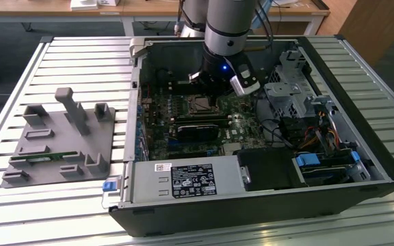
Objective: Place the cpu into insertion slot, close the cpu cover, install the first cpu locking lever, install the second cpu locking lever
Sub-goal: 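Install the second cpu locking lever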
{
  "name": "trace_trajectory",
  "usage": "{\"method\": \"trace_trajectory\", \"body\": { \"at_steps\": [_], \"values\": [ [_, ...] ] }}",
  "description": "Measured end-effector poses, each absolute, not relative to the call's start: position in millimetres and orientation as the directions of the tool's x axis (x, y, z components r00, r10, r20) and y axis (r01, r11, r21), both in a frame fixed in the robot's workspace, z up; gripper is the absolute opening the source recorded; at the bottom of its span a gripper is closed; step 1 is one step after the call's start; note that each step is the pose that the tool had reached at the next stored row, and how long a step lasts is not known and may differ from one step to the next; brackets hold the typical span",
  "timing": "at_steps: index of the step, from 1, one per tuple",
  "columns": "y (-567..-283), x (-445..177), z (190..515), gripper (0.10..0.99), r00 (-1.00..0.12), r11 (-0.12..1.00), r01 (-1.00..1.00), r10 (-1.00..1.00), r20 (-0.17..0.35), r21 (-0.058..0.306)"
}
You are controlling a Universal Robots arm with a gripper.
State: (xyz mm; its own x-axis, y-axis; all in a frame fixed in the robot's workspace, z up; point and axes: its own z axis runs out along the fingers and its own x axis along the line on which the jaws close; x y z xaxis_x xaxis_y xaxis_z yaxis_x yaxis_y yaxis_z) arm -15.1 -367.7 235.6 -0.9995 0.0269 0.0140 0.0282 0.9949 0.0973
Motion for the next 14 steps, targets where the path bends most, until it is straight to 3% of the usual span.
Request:
{"method": "trace_trajectory", "body": {
  "at_steps": [14],
  "values": [
    [-379.8,-43.0,230.1,0.106,-0.999,0.995,0.028,0.026,0.018,0.097]
  ]
}}
